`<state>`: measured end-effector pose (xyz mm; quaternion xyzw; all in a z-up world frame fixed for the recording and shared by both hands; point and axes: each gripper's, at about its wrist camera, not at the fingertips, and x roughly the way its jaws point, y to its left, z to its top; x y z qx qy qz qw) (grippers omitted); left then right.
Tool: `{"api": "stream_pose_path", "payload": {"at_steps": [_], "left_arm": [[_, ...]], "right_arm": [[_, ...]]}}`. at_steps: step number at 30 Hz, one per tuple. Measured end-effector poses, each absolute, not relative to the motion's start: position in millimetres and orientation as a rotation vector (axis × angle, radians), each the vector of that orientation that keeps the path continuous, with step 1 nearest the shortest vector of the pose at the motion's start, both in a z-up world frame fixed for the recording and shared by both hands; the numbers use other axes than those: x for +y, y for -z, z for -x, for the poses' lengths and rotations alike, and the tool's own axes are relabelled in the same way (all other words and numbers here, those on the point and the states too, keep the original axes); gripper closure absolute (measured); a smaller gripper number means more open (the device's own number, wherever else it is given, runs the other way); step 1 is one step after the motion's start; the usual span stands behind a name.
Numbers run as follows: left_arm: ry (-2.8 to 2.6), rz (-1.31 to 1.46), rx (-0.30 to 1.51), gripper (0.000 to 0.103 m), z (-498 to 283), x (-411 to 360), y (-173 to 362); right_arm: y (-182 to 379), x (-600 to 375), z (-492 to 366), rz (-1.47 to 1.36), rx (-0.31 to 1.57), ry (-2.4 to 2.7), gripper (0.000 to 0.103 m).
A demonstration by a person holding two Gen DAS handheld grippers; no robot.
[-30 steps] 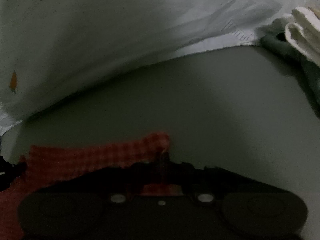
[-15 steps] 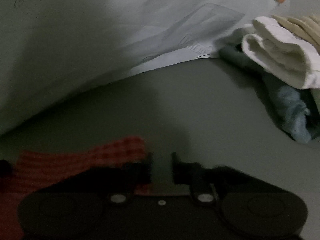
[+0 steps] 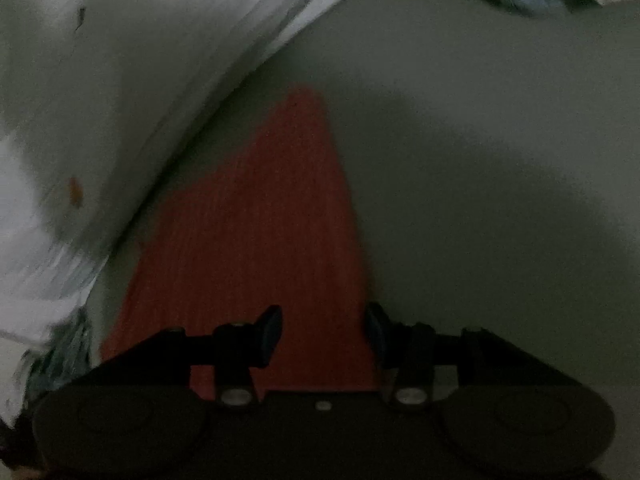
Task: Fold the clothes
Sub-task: 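Grasp the red cloth edge with both tools and fold it over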
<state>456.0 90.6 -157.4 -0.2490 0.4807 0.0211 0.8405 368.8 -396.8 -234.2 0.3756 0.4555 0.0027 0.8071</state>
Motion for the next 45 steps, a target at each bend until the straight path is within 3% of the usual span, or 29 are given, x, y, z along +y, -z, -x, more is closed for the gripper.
{"api": "stream_pose_path", "payload": {"at_steps": [7, 8, 9, 11, 12, 16, 19, 22, 24, 25, 30, 45], "left_arm": [[0.054, 0.869, 1.062, 0.024, -383.8, 98.1, 198.3], [0.098, 0.883, 1.055, 0.025, -380.7, 95.8, 200.3], [0.145, 0.908, 1.058, 0.029, -378.8, 95.0, 203.1], [0.19, 0.979, 1.096, 0.071, -377.4, 90.8, 211.8], [0.17, 0.996, 1.126, 0.103, -377.8, 90.3, 214.3], [0.204, 1.147, 1.022, 0.099, -364.2, 106.3, 203.5], [0.131, 1.095, 1.047, 0.088, -355.2, 115.8, 199.0], [0.031, 0.908, 1.139, 0.069, -351.9, 113.9, 197.4], [0.059, 0.96, 1.115, 0.061, -343.9, 119.1, 197.6], [0.076, 1.002, 1.098, 0.054, -340.0, 123.1, 197.4], [0.136, 1.055, 1.066, 0.042, -328.7, 140.8, 189.0], [0.261, 0.968, 1.188, 0.032, -351.2, 165.3, 200.8]], "right_arm": [[244.1, -384.8, -331.0, -0.899, 1.025, -0.13, 0.055], [244.5, -384.7, -329.8, -0.92, 1.033, -0.144, 0.061], [246.9, -383.8, -328.0, -0.941, 1.046, -0.152, 0.096], [247.7, -383.8, -319.8, -1.001, 1.005, -0.159, 0.102], [248.2, -385.3, -319.0, -1.061, 0.984, -0.196, 0.102], [256.0, -403.5, -286.9, -1.501, 0.767, -0.266, 0.102], [252.3, -407.1, -274.4, -1.35, 0.841, -0.099, 0.1], [244.7, -397.3, -267.0, -1.192, 0.93, 0.004, 0.09], [240.6, -389.9, -258.5, -1.183, 0.924, 0.029, 0.065], [239.2, -387.0, -252.2, -1.209, 0.902, 0.036, 0.064], [250.8, -377.7, -224.4, -1.481, 0.788, 0.102, 0.058], [252.8, -309.8, -159.1, -1.579, 0.788, 0.2, 0.053]]}}
